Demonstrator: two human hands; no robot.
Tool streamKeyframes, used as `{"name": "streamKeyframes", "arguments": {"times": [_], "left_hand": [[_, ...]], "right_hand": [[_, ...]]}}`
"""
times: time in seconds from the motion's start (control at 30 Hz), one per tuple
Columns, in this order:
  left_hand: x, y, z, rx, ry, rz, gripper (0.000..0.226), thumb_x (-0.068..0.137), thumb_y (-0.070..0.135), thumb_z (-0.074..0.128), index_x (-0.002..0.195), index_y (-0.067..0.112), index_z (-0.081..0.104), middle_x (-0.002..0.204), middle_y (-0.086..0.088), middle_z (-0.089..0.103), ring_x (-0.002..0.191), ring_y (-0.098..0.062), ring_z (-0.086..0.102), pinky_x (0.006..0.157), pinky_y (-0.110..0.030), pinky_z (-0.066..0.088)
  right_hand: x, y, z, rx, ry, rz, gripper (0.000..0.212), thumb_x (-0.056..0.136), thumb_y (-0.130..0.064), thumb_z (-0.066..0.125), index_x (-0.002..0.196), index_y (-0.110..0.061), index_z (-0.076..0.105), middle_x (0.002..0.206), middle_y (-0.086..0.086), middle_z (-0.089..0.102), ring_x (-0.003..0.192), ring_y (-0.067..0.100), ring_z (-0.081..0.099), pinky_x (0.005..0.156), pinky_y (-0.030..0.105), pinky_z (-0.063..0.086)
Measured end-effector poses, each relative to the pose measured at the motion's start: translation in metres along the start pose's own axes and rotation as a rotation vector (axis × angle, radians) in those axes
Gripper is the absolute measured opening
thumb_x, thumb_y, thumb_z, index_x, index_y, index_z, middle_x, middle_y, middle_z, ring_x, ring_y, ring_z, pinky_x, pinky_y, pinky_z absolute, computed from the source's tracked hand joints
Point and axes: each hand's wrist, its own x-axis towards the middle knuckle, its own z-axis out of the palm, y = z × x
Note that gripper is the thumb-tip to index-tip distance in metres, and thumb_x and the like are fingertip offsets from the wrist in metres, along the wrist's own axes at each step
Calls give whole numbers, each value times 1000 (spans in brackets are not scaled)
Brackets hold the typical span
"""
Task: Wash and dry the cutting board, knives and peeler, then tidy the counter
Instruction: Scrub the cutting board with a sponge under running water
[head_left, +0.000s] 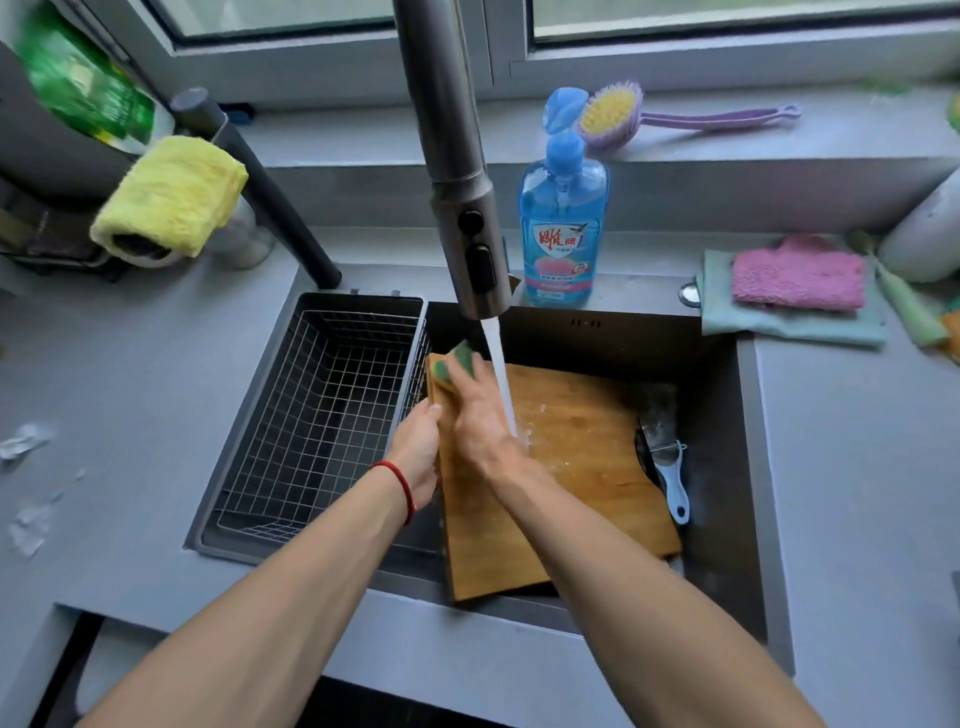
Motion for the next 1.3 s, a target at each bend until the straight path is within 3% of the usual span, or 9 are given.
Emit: {"name": "streamKeyframes", "arguments": {"times": [0.1, 0.2, 0.3, 0.4, 0.53, 0.67, 0.93, 1.17, 1.3], "left_hand": [[2, -1, -5, -53, -16, -30, 33, 107, 25, 42, 129, 19, 66, 104, -10, 77, 100, -26, 73, 64, -32, 60], [3, -4, -4, 28, -96, 9, 32, 108, 21, 40, 125, 22, 67, 107, -11, 77, 94, -25, 74, 76, -41, 63], [4, -4, -5, 47, -106, 3, 31, 107, 19, 38, 115, 24, 67, 85, -2, 77, 74, -16, 74, 59, -34, 61], [-1, 0, -11, 77, -141, -78, 28, 102, 30, 42, 89, 22, 65, 59, 2, 63, 47, -13, 62, 45, -23, 48], [-13, 0, -19, 97, -248, -196, 35, 99, 44, 40, 100, 19, 66, 84, -7, 70, 87, -28, 64, 76, -41, 52], [-24, -21, -22, 132, -249, -139, 27, 103, 33, 41, 119, 47, 57, 119, -5, 68, 114, -31, 60, 90, -53, 51], [-15, -42, -30, 185, -107, -78, 34, 109, 31, 42, 142, 37, 44, 120, -7, 72, 105, -30, 69, 79, -53, 59], [12, -56, -23, 314, 55, -20, 33, 108, 36, 40, 105, 9, 59, 100, -13, 59, 91, -26, 56, 85, -47, 50], [27, -53, -29, 368, 71, 25, 35, 108, 33, 41, 102, 6, 62, 92, -14, 56, 84, -26, 52, 71, -36, 43]], "right_hand": [[-29, 23, -5, -78, -132, -112, 51, 107, -5, 41, 157, -13, 36, 151, -8, 32, 127, -9, 29, 101, -9, 15], [-14, 35, -25, -64, 26, 20, 48, 108, -31, 45, 154, -20, 41, 133, 5, 57, 114, 10, 56, 98, 16, 46], [22, 13, -18, -44, -11, 52, 51, 107, -14, 40, 158, -13, 31, 162, 17, 30, 148, 31, 30, 123, 39, 25], [10, 6, 0, 39, -110, -27, 46, 107, -9, 40, 153, -10, 42, 159, 15, 36, 145, 17, 35, 113, 10, 22], [-56, 62, -32, -216, -99, -203, 47, 105, -23, 50, 149, -40, 48, 157, 4, 40, 135, 12, 45, 107, 20, 36], [-28, 93, -54, -212, 105, 238, 44, 109, -29, 40, 152, -34, 44, 155, 3, 44, 138, 29, 46, 113, 40, 40], [-89, 87, -12, -213, -90, -161, 47, 105, -14, 49, 149, -30, 51, 159, -6, 40, 145, 15, 37, 123, 40, 29], [-73, 111, -30, -279, 205, 248, 29, 103, -16, 54, 125, -28, 68, 127, 4, 64, 102, 16, 57, 101, 36, 52], [-107, 90, 15, -135, -235, -75, 47, 101, -13, 56, 145, -31, 55, 158, 6, 41, 147, 24, 36, 123, 42, 29]]}}
